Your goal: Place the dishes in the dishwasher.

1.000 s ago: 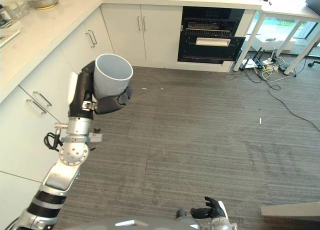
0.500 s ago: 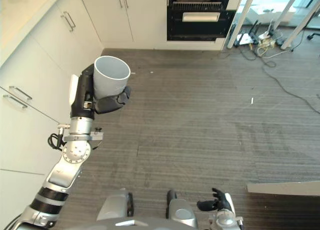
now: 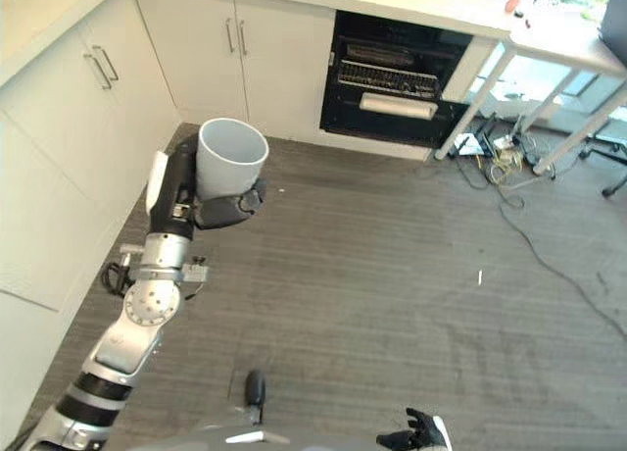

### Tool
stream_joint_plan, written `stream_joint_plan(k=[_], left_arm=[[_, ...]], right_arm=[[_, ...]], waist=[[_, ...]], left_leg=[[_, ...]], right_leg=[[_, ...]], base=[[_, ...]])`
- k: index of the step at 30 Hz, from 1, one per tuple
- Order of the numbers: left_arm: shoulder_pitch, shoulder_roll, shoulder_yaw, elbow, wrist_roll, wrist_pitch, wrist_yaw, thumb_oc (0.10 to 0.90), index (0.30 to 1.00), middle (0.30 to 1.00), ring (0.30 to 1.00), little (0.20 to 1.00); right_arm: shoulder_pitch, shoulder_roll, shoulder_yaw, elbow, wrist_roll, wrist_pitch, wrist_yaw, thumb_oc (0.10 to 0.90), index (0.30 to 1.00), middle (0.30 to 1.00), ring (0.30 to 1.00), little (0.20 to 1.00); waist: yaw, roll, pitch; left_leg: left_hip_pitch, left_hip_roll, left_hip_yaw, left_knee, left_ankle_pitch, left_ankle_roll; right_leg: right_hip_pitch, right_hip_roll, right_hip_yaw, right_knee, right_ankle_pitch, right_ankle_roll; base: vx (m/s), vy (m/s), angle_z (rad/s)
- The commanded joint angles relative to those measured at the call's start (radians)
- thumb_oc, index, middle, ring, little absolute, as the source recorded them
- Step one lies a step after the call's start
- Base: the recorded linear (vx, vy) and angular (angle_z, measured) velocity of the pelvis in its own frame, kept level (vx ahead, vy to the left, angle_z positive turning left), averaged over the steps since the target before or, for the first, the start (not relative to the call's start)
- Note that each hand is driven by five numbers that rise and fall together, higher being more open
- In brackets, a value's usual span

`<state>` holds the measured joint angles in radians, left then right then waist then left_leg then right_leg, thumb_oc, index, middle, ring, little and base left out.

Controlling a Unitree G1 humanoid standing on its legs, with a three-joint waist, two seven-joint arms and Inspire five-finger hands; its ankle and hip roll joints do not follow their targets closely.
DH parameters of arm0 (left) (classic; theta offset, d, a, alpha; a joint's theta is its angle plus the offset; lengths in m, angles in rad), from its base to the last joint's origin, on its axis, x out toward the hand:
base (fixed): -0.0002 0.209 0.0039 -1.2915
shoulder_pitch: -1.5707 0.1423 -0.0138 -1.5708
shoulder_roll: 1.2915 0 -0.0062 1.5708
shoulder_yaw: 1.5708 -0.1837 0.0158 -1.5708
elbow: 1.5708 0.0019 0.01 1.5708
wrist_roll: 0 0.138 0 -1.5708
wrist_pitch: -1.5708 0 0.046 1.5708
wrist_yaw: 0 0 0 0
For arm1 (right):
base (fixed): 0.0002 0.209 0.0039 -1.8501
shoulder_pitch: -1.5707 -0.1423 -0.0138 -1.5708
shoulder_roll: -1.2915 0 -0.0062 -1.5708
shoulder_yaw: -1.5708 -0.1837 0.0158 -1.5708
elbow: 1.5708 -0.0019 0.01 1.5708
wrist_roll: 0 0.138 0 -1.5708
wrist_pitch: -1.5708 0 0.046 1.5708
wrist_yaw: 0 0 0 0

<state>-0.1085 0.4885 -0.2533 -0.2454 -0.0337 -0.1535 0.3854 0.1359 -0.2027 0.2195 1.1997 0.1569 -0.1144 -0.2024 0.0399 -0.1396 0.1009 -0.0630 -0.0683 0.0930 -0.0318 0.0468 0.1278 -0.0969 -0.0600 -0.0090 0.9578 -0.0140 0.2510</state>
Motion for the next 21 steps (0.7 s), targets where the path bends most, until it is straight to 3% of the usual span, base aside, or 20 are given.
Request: stream_joint_plan(k=[1, 2, 3, 4, 5, 7, 9, 10, 11, 12, 13, 15, 16, 17, 19, 21], left_arm=[[-0.143, 0.024, 0.040, -0.106, 0.045, -0.084, -0.008, 0.400, 0.300, 0.300, 0.300, 0.300], [-0.143, 0.012, 0.031, -0.097, 0.037, -0.086, -0.009, 0.400, 0.300, 0.300, 0.300, 0.300], [-0.142, 0.011, 0.031, -0.096, 0.037, -0.086, -0.010, 0.400, 0.300, 0.300, 0.300, 0.300], [-0.143, 0.002, 0.028, -0.089, 0.027, -0.086, -0.015, 0.400, 0.300, 0.300, 0.300, 0.300], [-0.146, -0.004, 0.024, -0.081, 0.022, -0.089, -0.017, 0.400, 0.300, 0.300, 0.300, 0.300], [-0.156, -0.024, 0.004, -0.056, -0.013, -0.096, -0.025, 0.400, 0.300, 0.300, 0.300, 0.300], [-0.159, -0.031, -0.005, -0.044, -0.017, -0.093, -0.028, 0.400, 0.300, 0.300, 0.300, 0.300], [-0.155, -0.035, -0.008, -0.041, -0.011, -0.089, -0.026, 0.400, 0.300, 0.300, 0.300, 0.300], [-0.147, -0.042, 0.002, -0.047, 0.006, -0.085, -0.034, 0.400, 0.300, 0.300, 0.300, 0.300], [-0.147, -0.042, 0.002, -0.047, 0.006, -0.085, -0.034, 0.400, 0.300, 0.300, 0.300, 0.300], [-0.146, -0.056, 0.003, -0.030, -0.009, -0.096, -0.031, 0.400, 0.300, 0.300, 0.300, 0.300], [-0.146, -0.056, 0.003, -0.030, -0.009, -0.096, -0.031, 0.400, 0.300, 0.300, 0.300, 0.300], [-0.164, -0.071, -0.005, -0.031, -0.032, -0.105, -0.030, 0.400, 0.300, 0.300, 0.300, 0.300], [-0.166, -0.070, -0.005, -0.030, -0.047, -0.110, -0.043, 0.400, 0.300, 0.300, 0.300, 0.300], [-0.164, -0.072, -0.018, -0.024, -0.074, -0.103, -0.059, 0.400, 0.300, 0.300, 0.300, 0.300], [-0.161, -0.074, -0.018, -0.015, -0.097, -0.097, -0.060, 0.400, 0.300, 0.300, 0.300, 0.300]], right_arm=[[-0.081, -0.027, 0.016, -0.037, -0.016, -0.005, -0.007, 0.800, 0.900, 0.900, 0.900, 0.900], [-0.078, -0.025, 0.013, -0.038, -0.001, -0.010, -0.004, 0.800, 0.900, 0.900, 0.900, 0.900], [-0.078, -0.027, 0.013, -0.038, 0.000, -0.010, -0.004, 0.800, 0.900, 0.900, 0.900, 0.900], [-0.071, -0.028, 0.012, -0.043, 0.009, -0.014, 0.001, 0.800, 0.900, 0.900, 0.900, 0.900], [-0.071, -0.032, 0.011, -0.041, 0.012, -0.016, 0.001, 0.800, 0.900, 0.900, 0.900, 0.900], [-0.050, -0.047, -0.017, -0.039, 0.053, -0.024, -0.009, 0.800, 0.900, 0.900, 0.900, 0.900], [-0.048, -0.050, -0.025, -0.033, 0.064, -0.022, -0.016, 0.800, 0.900, 0.900, 0.900, 0.900], [-0.049, -0.056, -0.033, -0.023, 0.071, -0.019, -0.021, 0.800, 0.900, 0.900, 0.900, 0.900], [-0.040, -0.057, -0.043, -0.010, 0.094, -0.018, -0.016, 0.800, 0.900, 0.900, 0.900, 0.900], [-0.040, -0.057, -0.043, -0.010, 0.094, -0.018, -0.016, 0.800, 0.900, 0.900, 0.900, 0.900], [-0.053, -0.069, -0.055, -0.009, 0.119, -0.020, -0.011, 0.800, 0.900, 0.900, 0.900, 0.900], [-0.053, -0.069, -0.055, -0.009, 0.119, -0.020, -0.011, 0.800, 0.900, 0.900, 0.900, 0.900], [-0.060, -0.080, -0.080, -0.014, 0.141, -0.028, -0.015, 0.800, 0.900, 0.900, 0.900, 0.900], [-0.065, -0.100, -0.087, -0.029, 0.150, -0.033, -0.023, 0.800, 0.900, 0.900, 0.900, 0.900], [-0.098, -0.118, -0.083, -0.033, 0.138, -0.028, -0.037, 0.800, 0.900, 0.900, 0.900, 0.900], [-0.107, -0.124, -0.080, -0.050, 0.146, -0.032, -0.049, 0.800, 0.900, 0.900, 0.900, 0.900]], waist=[[-0.027, 0.058, 0.038], [-0.051, 0.077, 0.058], [-0.058, 0.075, 0.058], [-0.078, 0.089, 0.067], [-0.092, 0.093, 0.067], [-0.143, 0.069, 0.060], [-0.153, 0.068, 0.055], [-0.156, 0.071, 0.050], [-0.155, 0.063, 0.015], [-0.155, 0.063, 0.015], [-0.164, 0.068, 0.006], [-0.165, 0.067, 0.006], [-0.181, 0.055, 0.010], [-0.169, 0.026, 0.023], [-0.143, 0.010, 0.041], [-0.124, 0.012, 0.047]], left_leg=[[0.005, 0.062, -0.073, -0.055, 0.005, -0.099], [0.055, 0.063, -0.107, -0.055, -0.010, -0.099], [0.056, 0.058, -0.113, -0.055, -0.013, -0.099], [0.088, 0.060, -0.137, -0.055, -0.027, -0.101], [0.111, 0.058, -0.154, -0.055, -0.038, -0.106], [0.186, 0.022, -0.211, -0.055, -0.100, -0.126], [0.211, 0.019, -0.222, -0.055, -0.122, -0.129], [0.235, 0.021, -0.226, -0.055, -0.140, -0.131], [0.260, 0.022, -0.208, -0.055, -0.125, -0.135], [0.260, 0.022, -0.208, -0.055, -0.125, -0.135], [0.251, 0.013, -0.189, 0.084, -0.092, -0.168], [0.250, 0.013, -0.189, 0.085, -0.092, -0.168], [0.176, 0.013, -0.105, 0.279, -0.054, -0.219], [0.088, 0.018, -0.048, 0.484, -0.002, -0.272], [0.014, 0.069, -0.022, 0.587, 0.003, -0.268], [-0.019, 0.104, -0.016, 0.510, -0.029, -0.241]], right_leg=[[0.074, 0.071, 0.022, -0.262, 0.213, -0.031], [-0.038, 0.094, 0.013, -0.285, 0.157, -0.057], [-0.038, 0.089, 0.007, -0.278, 0.148, -0.057], [-0.108, 0.094, -0.022, -0.329, 0.071, -0.091], [-0.126, 0.098, -0.044, -0.409, 0.037, -0.104], [-0.134, 0.113, -0.036, -0.764, 0.035, -0.115], [-0.124, 0.120, -0.046, -0.837, 0.052, -0.114], [-0.111, 0.116, -0.097, -0.870, 0.072, -0.115], [-0.048, 0.110, -0.097, -0.891, 0.077, -0.143], [-0.048, 0.110, -0.097, -0.891, 0.077, -0.143], [0.021, 0.133, -0.027, -0.911, 0.069, -0.175], [0.020, 0.133, -0.027, -0.911, 0.069, -0.175], [0.059, 0.109, -0.041, -0.927, 0.070, -0.188], [0.127, 0.086, -0.035, -0.967, 0.054, -0.205], [0.192, 0.076, -0.016, -1.007, 0.035, -0.219], [0.230, 0.070, 0.017, -1.033, 0.026, -0.213]], base=[[0.46, 0.232, 1.35], [0.29, 0.123, 1.34], [0.52, 0.168, 0.84], [0.40, 0.058, 0.48], [0.63, 0.052, 0.62], [0.70, -0.010, 0.93], [0.43, -0.005, 1.08], [0.53, -0.037, 1.05], [0.38, -0.037, 0.74], [0.44, -0.042, 0.07], [0.22, -0.005, -0.14], [0.16, -0.010, -0.15], [0.25, -0.074, -0.14], [0.37, -0.096, 0.09], [0.33, -0.051, -0.16], [0.30, 0.100, -0.70]])
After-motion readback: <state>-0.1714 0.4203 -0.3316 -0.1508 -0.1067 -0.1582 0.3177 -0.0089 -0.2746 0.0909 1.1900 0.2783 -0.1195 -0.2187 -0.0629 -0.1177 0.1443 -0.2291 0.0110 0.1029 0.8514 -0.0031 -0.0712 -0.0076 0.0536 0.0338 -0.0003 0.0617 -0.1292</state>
